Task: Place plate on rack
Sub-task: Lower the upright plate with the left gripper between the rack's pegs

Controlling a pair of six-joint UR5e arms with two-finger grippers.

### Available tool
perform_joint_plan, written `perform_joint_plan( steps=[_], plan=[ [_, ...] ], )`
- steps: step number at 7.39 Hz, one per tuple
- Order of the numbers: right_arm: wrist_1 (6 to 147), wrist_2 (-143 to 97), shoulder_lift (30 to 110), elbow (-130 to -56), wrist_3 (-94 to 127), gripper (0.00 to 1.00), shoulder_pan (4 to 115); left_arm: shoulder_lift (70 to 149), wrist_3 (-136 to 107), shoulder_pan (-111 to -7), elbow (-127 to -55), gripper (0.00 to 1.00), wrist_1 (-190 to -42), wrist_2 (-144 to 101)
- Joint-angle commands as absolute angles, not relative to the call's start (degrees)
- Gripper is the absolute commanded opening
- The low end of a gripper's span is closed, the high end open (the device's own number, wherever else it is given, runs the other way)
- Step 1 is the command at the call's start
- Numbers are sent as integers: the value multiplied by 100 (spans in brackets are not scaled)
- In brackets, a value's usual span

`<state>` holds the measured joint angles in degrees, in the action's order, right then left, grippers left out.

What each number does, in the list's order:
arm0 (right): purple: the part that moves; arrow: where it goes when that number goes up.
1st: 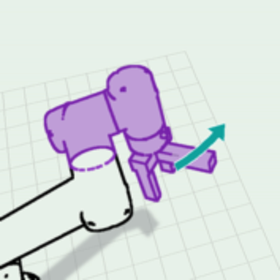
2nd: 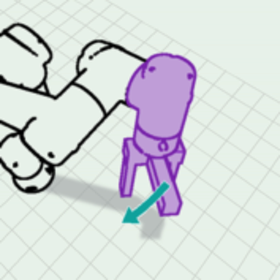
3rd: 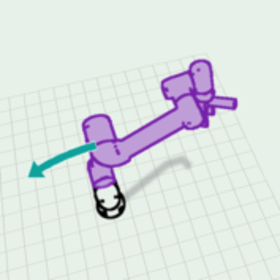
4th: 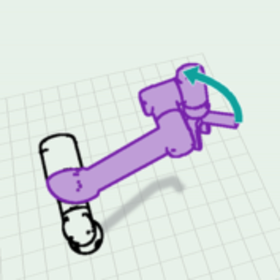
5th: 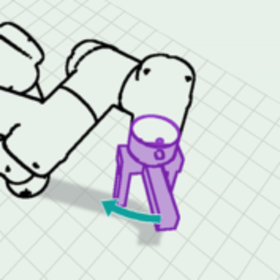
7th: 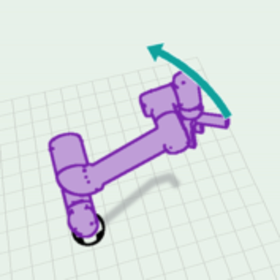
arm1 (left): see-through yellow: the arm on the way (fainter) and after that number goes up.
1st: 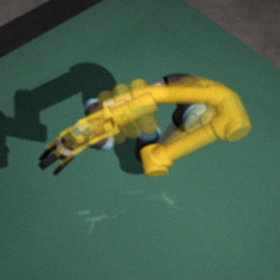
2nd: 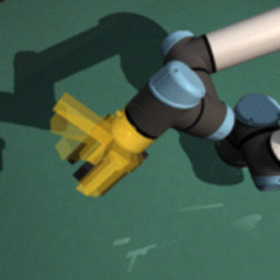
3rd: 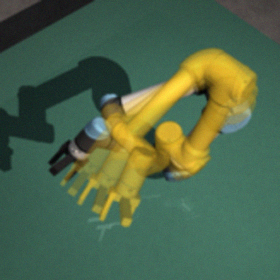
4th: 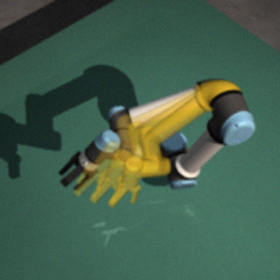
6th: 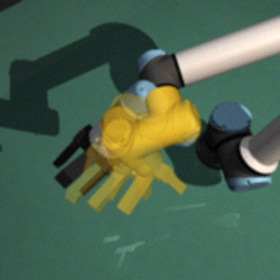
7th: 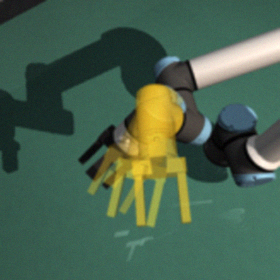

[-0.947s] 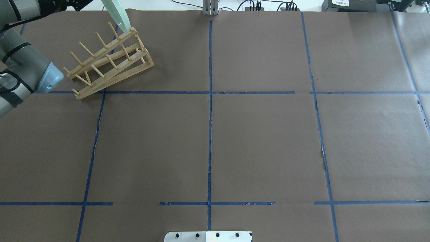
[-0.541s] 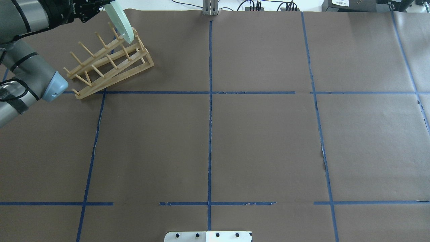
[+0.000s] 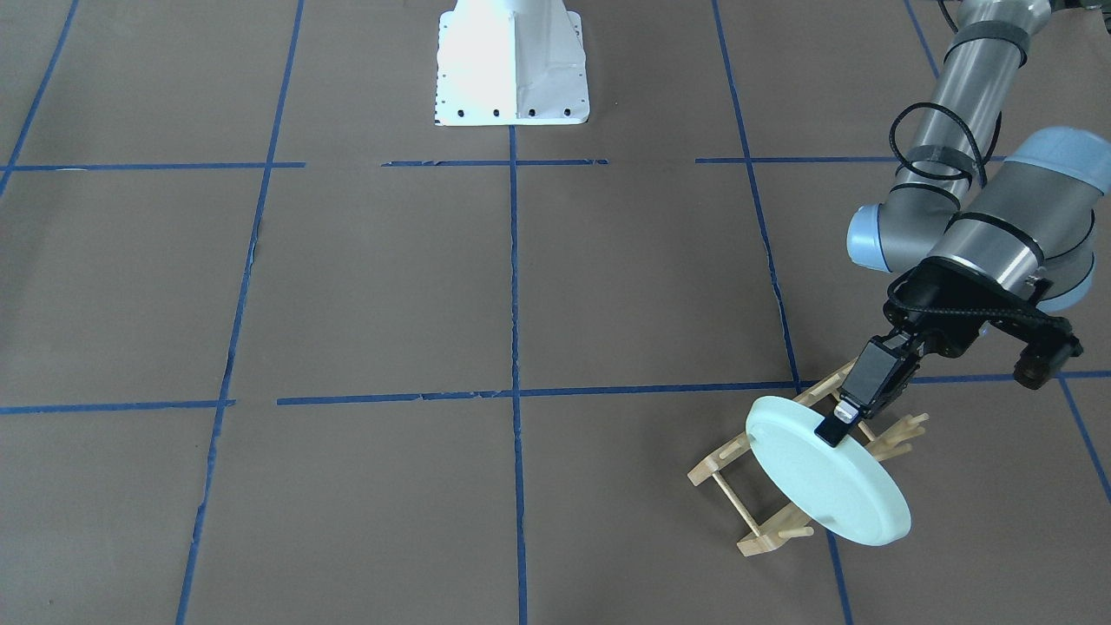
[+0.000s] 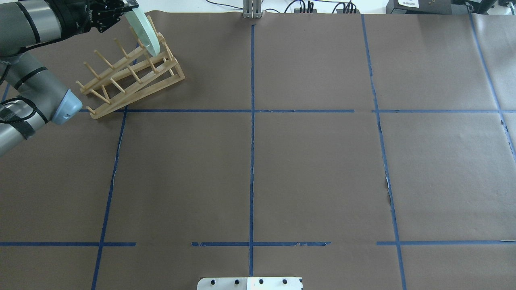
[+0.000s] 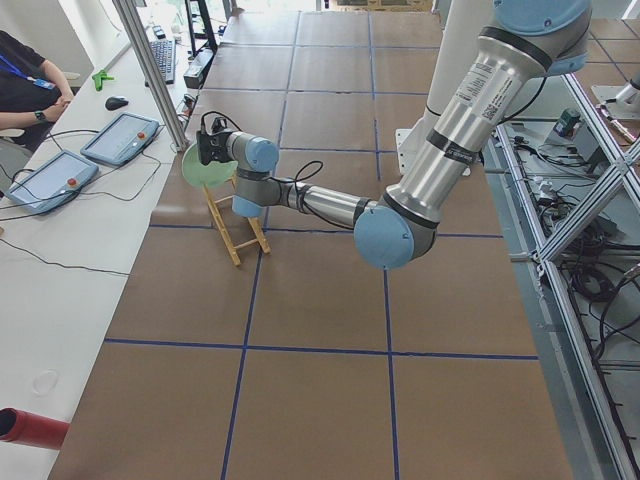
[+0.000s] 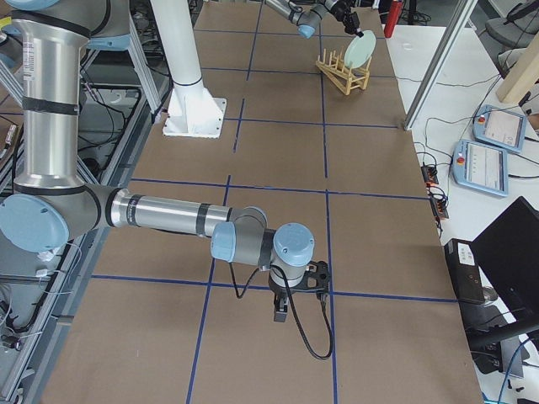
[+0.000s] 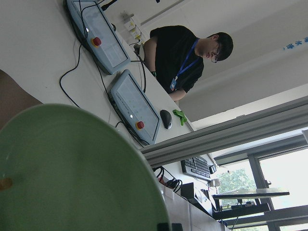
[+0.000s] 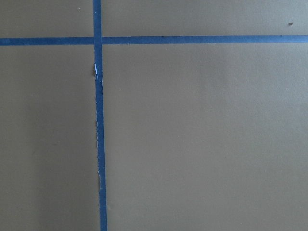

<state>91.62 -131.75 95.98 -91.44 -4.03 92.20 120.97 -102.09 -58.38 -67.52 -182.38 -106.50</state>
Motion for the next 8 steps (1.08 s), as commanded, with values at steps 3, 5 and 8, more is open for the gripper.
perform_joint_plan(
  steps=[3,5,8],
  plan=[
    [9158,-13175,9598,-9149,-404,100,9220,12103,-10204,-5801,-6715,100,-18229,-10626],
    [9158,-13175,9598,-9149,-404,100,9220,12085,-10204,-5810,-6724,100,-18229,-10626],
    [9158,-13175,9598,-9141,-396,100,9220,11946,-9304,-5932,-6968,100,-17749,-10800]
  ],
)
